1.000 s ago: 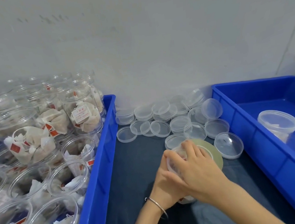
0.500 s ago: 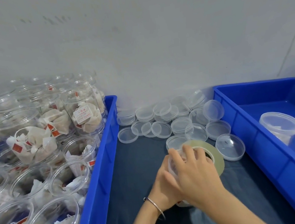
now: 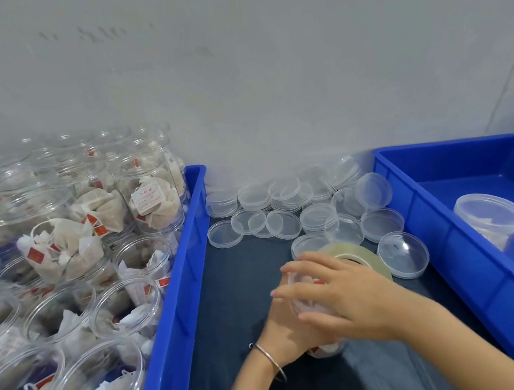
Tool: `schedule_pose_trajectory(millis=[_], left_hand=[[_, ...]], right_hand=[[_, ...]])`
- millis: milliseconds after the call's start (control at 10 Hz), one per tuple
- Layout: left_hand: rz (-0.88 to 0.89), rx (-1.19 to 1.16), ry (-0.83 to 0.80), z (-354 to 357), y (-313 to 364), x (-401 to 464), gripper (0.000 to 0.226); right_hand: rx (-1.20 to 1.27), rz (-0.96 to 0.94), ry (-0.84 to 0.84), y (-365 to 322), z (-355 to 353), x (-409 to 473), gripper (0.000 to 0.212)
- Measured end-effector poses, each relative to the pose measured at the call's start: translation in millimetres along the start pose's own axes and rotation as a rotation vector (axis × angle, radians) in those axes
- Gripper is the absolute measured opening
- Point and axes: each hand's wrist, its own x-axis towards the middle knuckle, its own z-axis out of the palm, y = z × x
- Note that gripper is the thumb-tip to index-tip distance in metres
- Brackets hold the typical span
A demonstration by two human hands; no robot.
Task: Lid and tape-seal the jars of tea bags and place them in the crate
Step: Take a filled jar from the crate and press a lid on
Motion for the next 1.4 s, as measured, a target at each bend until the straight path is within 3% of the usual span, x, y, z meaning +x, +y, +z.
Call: schedule_pose_trajectory(millis=[100,200,300,400,500,600,700,800,900,1000,1100,1200,1300,1400], left_hand=[[0.119,0.442,0.05,3,6,-2,0.052],[0.221,0.544,0.117,19,8,2,0.039],[0.328,0.988,0.284,22,-2,8,0.013],[-0.077,-0.389,0.406,13,0,-2,0.053],[0.024,-0.035,0.265,6,-26,6,0.066],[-0.111,-0.074,0.124,2,-30,10,0.055],[-0.129,-0.014,0.089,6,-16,10,0.046],[-0.381,-0.32,0.161,6,-15,-1,0.055],[-0.412,-0.359,0.185,7,-17,-6,0.066],[-0.397,-0.411,0.201,12,-8,-2,0.066],[-0.381,-0.509,0.27,11,-5,-4,0.073],[-0.347,-0.583,0.329,11,-7,-11,0.087],[-0.341,-0.593,0.336,9,-8,-12,0.093],[-0.369,-0.605,0.253,2,-5,-12,0.123]], right_hand=[[-0.069,0.171,0.219,-14,16,3,0.035],[-0.107,0.468,0.195,-41,28,18,0.04],[-0.083,0.53,0.243,-33,20,21,0.046],[0.319,0.171,0.062,4,10,15,0.049],[0.312,0.044,0.034,17,6,11,0.043],[0.146,0.006,0.212,16,12,17,0.038],[0.102,-0.009,0.296,12,18,25,0.031],[0.046,0.036,0.448,1,24,29,0.026],[-0.008,0.099,0.492,-3,32,30,0.027],[0.217,0.083,0.567,1,33,27,0.03],[0.785,0.164,0.616,16,34,19,0.033],[0.717,0.491,0.532,51,60,-11,0.044],[0.352,0.599,0.108,61,88,-31,0.063],[0.013,0.591,-0.043,60,105,-42,0.054]])
